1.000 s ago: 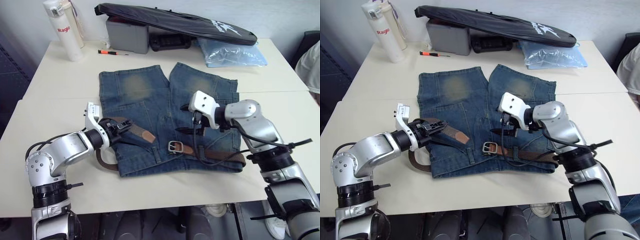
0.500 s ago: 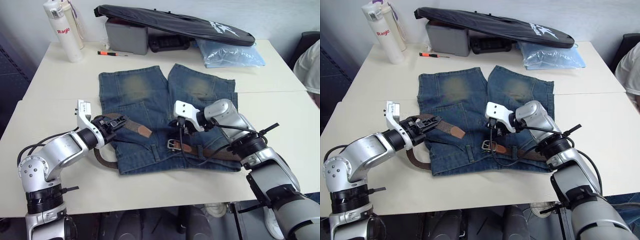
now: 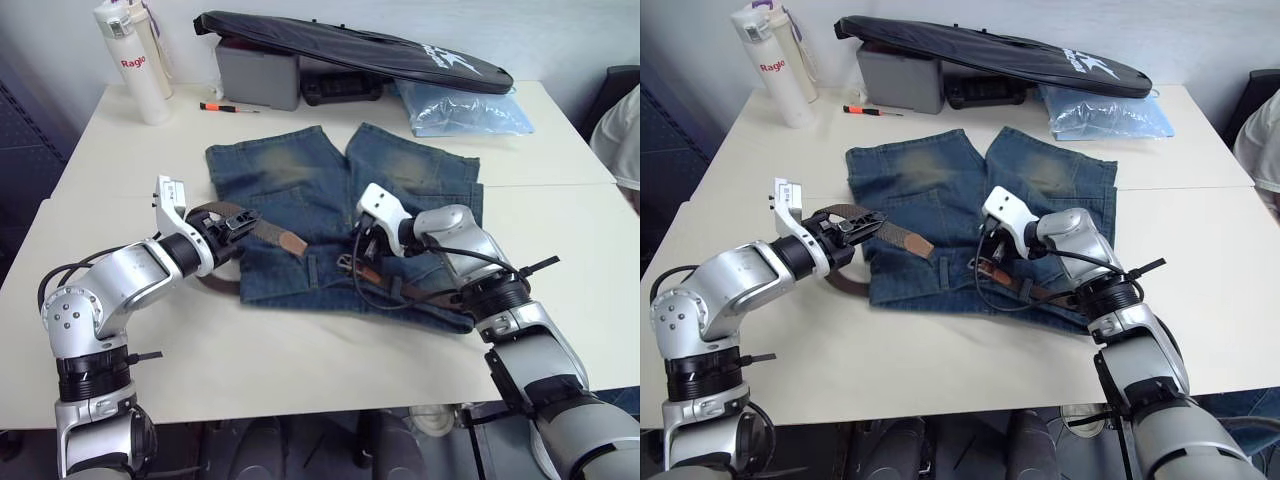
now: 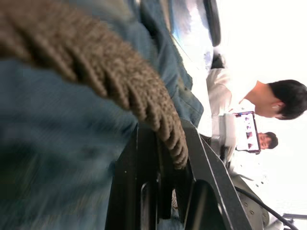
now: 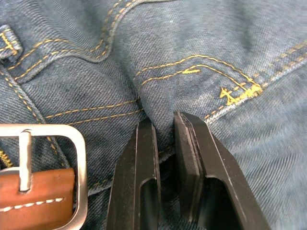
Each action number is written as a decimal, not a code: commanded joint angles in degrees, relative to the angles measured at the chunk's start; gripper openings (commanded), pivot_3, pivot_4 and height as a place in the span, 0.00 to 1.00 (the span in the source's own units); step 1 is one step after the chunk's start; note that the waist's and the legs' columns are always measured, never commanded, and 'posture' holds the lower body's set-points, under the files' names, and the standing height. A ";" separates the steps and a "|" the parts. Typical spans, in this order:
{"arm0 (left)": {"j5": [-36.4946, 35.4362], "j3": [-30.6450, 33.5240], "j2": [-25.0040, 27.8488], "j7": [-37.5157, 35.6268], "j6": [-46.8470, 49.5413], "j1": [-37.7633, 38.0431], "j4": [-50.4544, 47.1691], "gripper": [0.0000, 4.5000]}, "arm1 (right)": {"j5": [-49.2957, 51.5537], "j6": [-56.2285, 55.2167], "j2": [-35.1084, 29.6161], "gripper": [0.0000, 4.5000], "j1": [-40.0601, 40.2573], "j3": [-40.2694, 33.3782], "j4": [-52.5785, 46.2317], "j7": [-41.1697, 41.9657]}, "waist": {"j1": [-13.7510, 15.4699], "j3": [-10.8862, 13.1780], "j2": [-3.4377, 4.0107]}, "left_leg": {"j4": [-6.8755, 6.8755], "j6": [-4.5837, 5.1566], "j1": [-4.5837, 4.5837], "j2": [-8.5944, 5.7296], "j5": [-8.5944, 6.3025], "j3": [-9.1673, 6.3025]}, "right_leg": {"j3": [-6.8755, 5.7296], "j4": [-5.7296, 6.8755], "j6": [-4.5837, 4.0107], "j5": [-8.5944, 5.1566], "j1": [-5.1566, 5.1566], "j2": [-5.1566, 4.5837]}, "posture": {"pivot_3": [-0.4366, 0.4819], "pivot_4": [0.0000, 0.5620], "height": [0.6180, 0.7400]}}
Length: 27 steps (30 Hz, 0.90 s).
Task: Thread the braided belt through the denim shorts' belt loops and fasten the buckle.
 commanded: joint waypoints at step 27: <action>20.71 -6.49 -1.28 -19.07 -3.75 -2.46 -7.82 0.00 | 17.48 27.41 -14.55 0.98 5.94 -8.97 -33.83 3.08 | 0.35 0.11 0.18 | -0.31 0.04 -0.38 -0.01 -0.02 0.04 | -0.10 -0.42 0.06 0.03 -0.32 0.03 | 0.48 0.27 1.00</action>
